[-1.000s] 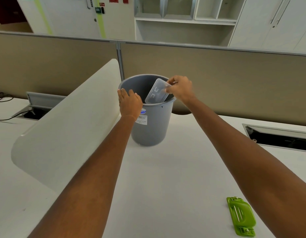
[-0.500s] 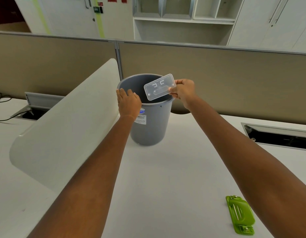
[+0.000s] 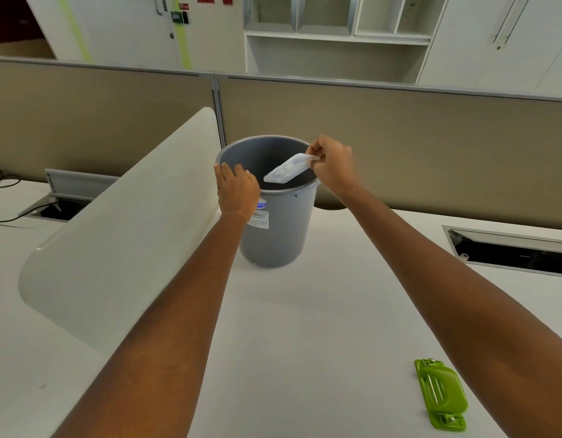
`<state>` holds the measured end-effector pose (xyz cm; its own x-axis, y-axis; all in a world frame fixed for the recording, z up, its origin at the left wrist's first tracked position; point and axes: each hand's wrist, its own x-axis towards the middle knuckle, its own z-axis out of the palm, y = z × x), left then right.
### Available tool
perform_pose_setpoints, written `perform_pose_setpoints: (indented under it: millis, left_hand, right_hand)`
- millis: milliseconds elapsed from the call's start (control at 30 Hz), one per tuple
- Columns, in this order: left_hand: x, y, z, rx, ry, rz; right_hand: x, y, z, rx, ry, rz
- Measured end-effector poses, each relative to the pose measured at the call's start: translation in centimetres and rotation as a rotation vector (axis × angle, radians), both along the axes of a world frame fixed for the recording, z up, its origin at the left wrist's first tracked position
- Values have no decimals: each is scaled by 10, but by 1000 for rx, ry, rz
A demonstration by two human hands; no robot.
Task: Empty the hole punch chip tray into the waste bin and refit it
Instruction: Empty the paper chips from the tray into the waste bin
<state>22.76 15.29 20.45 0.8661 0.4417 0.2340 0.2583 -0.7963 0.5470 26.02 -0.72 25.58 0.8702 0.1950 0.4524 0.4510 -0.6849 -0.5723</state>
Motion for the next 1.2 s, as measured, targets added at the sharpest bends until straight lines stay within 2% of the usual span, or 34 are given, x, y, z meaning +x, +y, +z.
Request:
perform_pose_setpoints:
  millis: [100,233,267,367,400,500,633,1200]
  left_hand:
    - [-1,-1,0,16,2,-2]
    - [-1,-1,1,15,3,-2]
    - [-2,-1,1,19,6,-3]
    - [-3,-1,0,63,10,-17]
    - [-3,-1,0,68,10,-18]
    - [-3,-1,0,65,16,-16]
    - [-3,-2,1,22,15,0]
    - [-3,-2,2,12,-3,7]
  right_hand:
    - [-1,-5,-3,-176,16,82]
    - [-5,-6,-5,39,-111,-23]
    - [-5,-6,-5,40,-111,-17]
    - [-4,-7,-4,-154,-9,59]
    - [-5,-7,-3,-140,15,52]
    - [-9,-6,-2,150,118,-75]
    - [-15,-8,-2,624,465,-94]
    - [-25,-14,-2,1006,817,-55]
